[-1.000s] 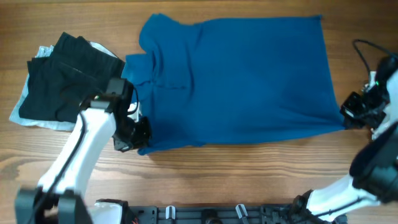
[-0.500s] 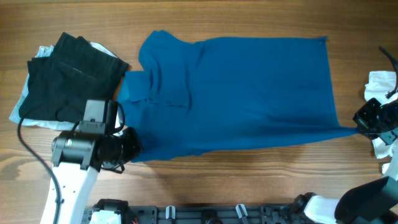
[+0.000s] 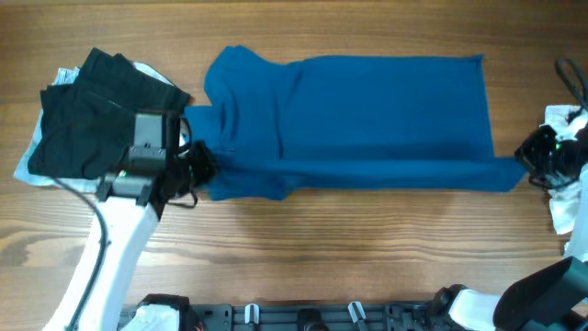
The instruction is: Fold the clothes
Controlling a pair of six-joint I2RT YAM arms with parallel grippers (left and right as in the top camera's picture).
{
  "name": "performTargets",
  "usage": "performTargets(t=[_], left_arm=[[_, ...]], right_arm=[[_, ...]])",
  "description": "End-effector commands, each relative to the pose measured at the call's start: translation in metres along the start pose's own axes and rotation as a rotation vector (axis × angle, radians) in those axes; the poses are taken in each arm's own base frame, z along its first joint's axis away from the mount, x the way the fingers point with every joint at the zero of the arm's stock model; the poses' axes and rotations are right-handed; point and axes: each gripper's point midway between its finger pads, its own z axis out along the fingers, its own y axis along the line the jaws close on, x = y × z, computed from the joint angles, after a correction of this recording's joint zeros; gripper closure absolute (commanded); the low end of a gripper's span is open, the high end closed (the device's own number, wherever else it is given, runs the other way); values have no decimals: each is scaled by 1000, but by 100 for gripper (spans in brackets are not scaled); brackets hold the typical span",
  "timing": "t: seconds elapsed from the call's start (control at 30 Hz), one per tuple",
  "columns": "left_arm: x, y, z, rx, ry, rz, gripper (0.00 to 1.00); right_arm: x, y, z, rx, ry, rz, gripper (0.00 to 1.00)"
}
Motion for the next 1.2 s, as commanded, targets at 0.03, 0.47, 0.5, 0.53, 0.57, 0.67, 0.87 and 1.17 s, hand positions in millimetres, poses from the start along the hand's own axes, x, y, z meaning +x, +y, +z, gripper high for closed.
performTargets(t=[0.03,0.47,0.5,0.53,0.57,0.67,0.87,1.17], left_arm=[[-21,-1,31,-13,-29,-5,96],[-48,-1,77,-32,-85,-1,95],[-50,-1,78,-33,-90,-1,94],[-51,0,79,-39,-95,-2,93],[-52,2,80,-49,-101,-5,91],[-57,-1,80,-39,-119,-2,74],[-58,-2,84,-35,-122,-1,73],[-16,15,90,-108,50,-6,69]], right_arm=[[-16,35,4,-84,-74,-103,96],[-26,40,54,-59,-37,-126,94],[-23,39,60,-56,-15,-136,94],[-17,37,65,-58,20,-165,94],[-11,36,70,-55,49,-182,93],[3,32,88,-40,127,-209,93],[12,35,117,-34,183,-223,89],[-7,49,124,-54,99,-208,64]])
